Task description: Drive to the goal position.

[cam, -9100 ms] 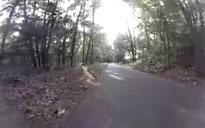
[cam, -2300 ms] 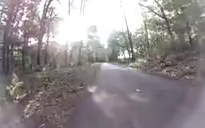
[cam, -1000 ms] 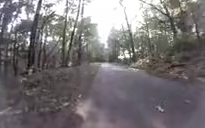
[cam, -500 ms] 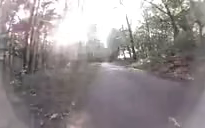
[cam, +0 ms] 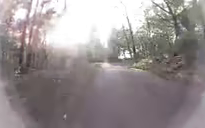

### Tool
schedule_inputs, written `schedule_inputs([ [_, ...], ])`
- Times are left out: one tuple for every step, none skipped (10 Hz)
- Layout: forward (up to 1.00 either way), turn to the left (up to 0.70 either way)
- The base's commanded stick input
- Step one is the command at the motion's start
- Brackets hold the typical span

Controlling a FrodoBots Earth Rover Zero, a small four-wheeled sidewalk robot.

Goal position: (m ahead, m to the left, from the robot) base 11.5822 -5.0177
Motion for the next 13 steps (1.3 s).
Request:
schedule_inputs([
  [0.70, -0.01],
  [0.70, -0.01],
  [0.70, -0.01],
  [0.70, -0.01],
  [0.70, -0.01],
  [0.70, -0.01],
  [0.70, -0.01],
  [0.70, -0.01],
  [0.70, -0.01],
  [0.70, -0.01],
  [0.70, -0.01],
  [0.70, -0.01],
  [0.70, -0.01],
])
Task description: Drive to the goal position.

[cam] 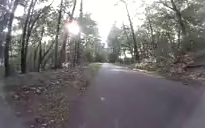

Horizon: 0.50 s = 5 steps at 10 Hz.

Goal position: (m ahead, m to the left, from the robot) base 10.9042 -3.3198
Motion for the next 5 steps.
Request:
schedule_inputs([
  [0.70, -0.01],
  [0.70, -0.01],
  [0.70, -0.01],
  [0.70, -0.01],
  [0.70, -0.01],
])
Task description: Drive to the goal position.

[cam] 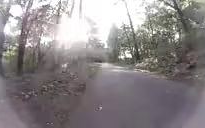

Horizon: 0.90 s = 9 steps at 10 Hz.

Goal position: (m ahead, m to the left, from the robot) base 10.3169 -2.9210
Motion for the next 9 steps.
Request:
schedule_inputs([
  [0.70, -0.01],
  [0.70, -0.01],
  [0.70, -0.01],
  [0.70, -0.01],
  [0.70, -0.01],
  [0.70, -0.01],
  [0.70, -0.01],
  [0.70, -0.01],
  [0.70, -0.01],
])
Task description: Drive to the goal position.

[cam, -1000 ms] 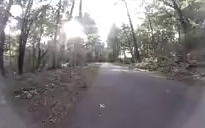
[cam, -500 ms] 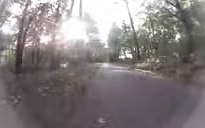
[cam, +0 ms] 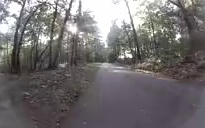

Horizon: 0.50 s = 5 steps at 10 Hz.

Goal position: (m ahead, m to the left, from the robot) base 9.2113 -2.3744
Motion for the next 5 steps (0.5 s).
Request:
schedule_inputs([
  [0.70, -0.01],
  [0.70, -0.01],
  [0.70, -0.01],
  [0.70, -0.01],
  [0.70, -0.04],
])
